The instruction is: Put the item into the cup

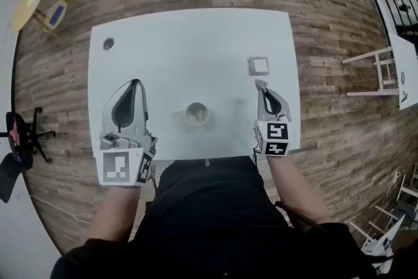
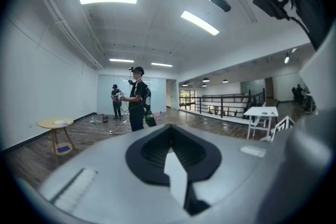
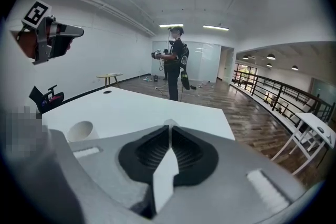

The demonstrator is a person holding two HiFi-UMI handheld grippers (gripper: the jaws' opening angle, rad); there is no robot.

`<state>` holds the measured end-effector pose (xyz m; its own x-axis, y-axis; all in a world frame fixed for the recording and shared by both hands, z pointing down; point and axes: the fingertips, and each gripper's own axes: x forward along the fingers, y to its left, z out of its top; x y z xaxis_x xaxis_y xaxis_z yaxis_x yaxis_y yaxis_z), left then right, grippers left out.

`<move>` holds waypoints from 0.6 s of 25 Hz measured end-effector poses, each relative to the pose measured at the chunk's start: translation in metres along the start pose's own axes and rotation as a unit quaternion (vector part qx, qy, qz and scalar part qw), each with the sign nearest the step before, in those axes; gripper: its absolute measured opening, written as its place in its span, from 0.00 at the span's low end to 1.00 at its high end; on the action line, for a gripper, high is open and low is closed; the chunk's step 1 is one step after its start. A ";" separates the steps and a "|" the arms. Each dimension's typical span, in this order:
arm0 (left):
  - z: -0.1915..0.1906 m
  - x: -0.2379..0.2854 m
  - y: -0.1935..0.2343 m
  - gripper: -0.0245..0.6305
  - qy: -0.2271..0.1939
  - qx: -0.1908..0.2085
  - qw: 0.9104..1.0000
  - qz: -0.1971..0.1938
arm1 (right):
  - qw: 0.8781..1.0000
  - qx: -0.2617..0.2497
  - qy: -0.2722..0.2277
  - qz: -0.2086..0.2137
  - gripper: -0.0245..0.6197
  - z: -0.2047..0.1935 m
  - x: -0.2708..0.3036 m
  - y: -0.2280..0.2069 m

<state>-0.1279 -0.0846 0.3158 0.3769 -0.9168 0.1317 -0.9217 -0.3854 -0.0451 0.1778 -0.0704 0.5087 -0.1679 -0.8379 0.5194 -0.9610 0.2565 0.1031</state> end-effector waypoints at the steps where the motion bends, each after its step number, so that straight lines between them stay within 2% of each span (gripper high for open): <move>1: 0.002 -0.001 0.001 0.05 -0.003 0.001 1.000 0.001 | 1.000 -0.003 -0.004 0.002 0.07 0.005 -0.001 0.002; 15: 0.006 -0.019 0.026 0.05 -0.022 -0.029 0.999 0.024 | 0.998 -0.024 -0.066 0.008 0.07 0.066 -0.025 0.004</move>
<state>-0.1580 -0.0776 0.3063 0.3345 -0.9383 0.0877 -0.9421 -0.3351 0.0081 0.1633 -0.0800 0.4398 -0.2139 -0.8888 0.4054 -0.9470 0.2904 0.1371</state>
